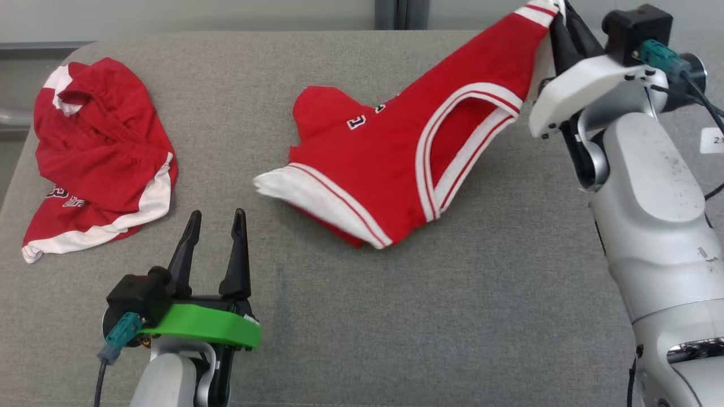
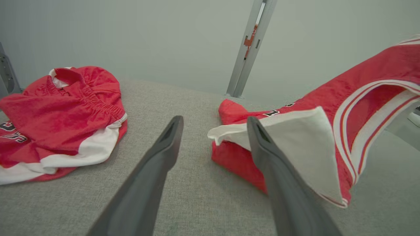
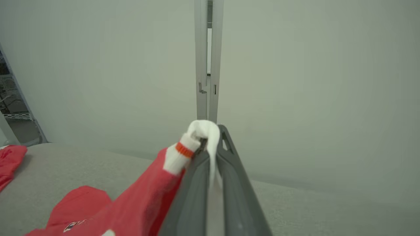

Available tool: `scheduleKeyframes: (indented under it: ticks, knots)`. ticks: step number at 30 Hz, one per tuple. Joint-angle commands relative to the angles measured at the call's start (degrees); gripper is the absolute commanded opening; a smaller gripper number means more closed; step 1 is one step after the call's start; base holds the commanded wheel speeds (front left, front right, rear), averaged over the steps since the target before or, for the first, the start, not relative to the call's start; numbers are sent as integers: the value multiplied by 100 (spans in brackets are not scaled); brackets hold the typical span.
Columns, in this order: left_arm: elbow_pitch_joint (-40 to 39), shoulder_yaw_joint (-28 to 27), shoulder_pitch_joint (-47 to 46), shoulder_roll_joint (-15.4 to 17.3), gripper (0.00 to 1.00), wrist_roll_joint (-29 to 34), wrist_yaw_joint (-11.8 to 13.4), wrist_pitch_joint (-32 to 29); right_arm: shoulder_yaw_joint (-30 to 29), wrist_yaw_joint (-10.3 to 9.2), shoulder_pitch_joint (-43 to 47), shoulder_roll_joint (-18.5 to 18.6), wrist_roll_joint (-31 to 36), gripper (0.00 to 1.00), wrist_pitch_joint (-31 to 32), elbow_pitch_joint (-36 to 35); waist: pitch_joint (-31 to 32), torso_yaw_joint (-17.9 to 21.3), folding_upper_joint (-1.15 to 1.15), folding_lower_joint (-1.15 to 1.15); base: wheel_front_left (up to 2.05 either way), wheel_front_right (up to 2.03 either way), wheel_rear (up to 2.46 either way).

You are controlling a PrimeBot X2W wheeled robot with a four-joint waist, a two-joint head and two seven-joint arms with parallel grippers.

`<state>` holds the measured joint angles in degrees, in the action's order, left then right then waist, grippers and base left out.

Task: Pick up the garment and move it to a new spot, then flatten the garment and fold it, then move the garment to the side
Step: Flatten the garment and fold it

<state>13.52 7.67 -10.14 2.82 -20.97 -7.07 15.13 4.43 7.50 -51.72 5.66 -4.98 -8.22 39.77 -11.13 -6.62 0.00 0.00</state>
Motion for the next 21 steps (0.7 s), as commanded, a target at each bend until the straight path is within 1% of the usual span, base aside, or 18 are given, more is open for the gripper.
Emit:
scheduleKeyframes:
  ticks: [1,4,9,11,15,16,18,21]
  knots:
    - [-7,16,-109,13,100,46,-26,3,-228,-1,35,35,150,0,-102,107,-169,54,0,0,0,0,0]
    - [-11,60,-210,13,100,58,-32,3,-643,-3,-14,193,584,0,-220,341,-282,19,0,0,0,0,0]
    - [-5,190,-343,15,100,78,-43,3,-1362,-2,-336,390,1334,0,-357,574,-423,-178,0,0,0,0,0]
    - [-21,234,-384,14,100,69,-47,3,-1554,-2,-440,441,1596,0,-338,691,-471,-266,0,0,0,0,0]
    - [-74,290,-441,14,100,71,-38,3,-1793,-2,-635,497,2030,0,-80,1059,-558,-404,0,0,0,0,0]
    - [-94,291,-453,14,100,77,-39,3,-1847,-2,-654,477,2114,100,51,1192,-573,-418,0,0,0,0,0]
    - [-128,295,-459,13,100,98,-41,3,-1902,-2,-696,442,2208,100,175,1361,-584,-423,0,0,0,0,0]
    - [-159,314,-451,13,100,122,-41,3,-1896,-3,-618,484,2326,100,351,1599,-544,-400,0,0,0,0,0]
